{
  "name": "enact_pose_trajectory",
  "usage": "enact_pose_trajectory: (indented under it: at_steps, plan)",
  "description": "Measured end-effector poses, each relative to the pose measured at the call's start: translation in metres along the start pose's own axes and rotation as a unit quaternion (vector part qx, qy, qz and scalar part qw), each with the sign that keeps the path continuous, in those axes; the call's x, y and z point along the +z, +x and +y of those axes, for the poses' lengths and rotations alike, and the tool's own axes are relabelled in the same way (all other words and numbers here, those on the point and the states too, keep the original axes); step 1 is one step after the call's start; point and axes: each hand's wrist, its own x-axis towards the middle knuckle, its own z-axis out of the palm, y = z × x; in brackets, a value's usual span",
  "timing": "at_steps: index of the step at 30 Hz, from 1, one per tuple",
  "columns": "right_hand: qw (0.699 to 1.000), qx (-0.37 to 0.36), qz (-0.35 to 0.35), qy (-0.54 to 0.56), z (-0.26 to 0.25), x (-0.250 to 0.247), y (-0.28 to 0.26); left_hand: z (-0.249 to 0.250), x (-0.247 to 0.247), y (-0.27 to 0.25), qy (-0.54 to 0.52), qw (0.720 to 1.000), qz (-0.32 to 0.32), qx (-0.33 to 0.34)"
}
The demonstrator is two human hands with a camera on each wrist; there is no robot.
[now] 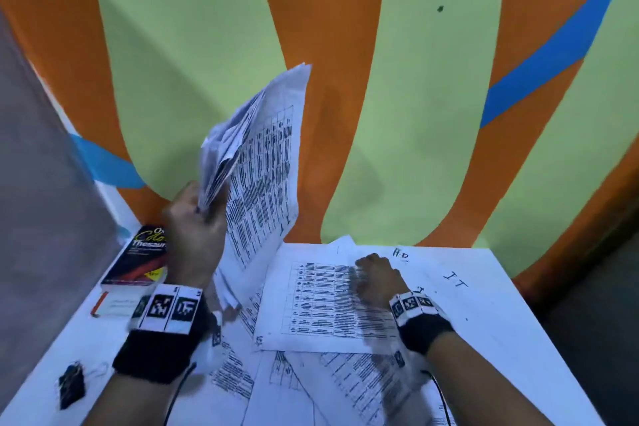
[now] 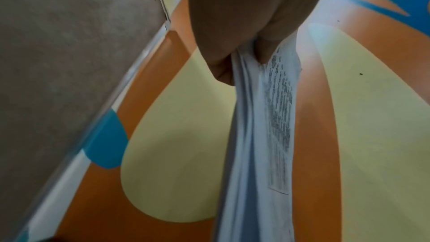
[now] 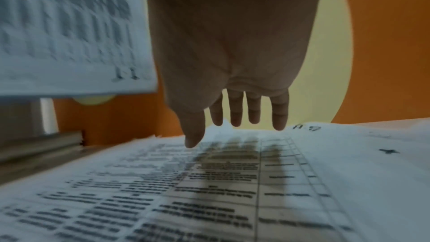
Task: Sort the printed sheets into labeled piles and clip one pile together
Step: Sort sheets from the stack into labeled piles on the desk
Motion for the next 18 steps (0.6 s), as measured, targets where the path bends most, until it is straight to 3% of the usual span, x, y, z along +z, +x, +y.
enact_pose_trajectory:
  at_steps: [3,6,11,18]
  plan:
    - [0.998,-0.013,-0.018,-0.053,-0.01,0.003,0.028,-0.01,-0.02,0.002,0.058,0.998,0.02,0.034]
    - [0.996,-0.022,-0.018,-0.082,-0.011,0.005,0.051,-0.021,-0.033,0.002,0.068,0.996,0.056,-0.014]
    - [0.997,0.003,-0.058,-0.059,-0.016,0.003,0.071,-0.03,-0.033,0.007,0.065,0.992,0.087,-0.058]
    - [0.997,0.045,-0.067,-0.007,-0.002,0.001,0.078,-0.04,-0.021,0.004,0.054,0.993,0.077,-0.075]
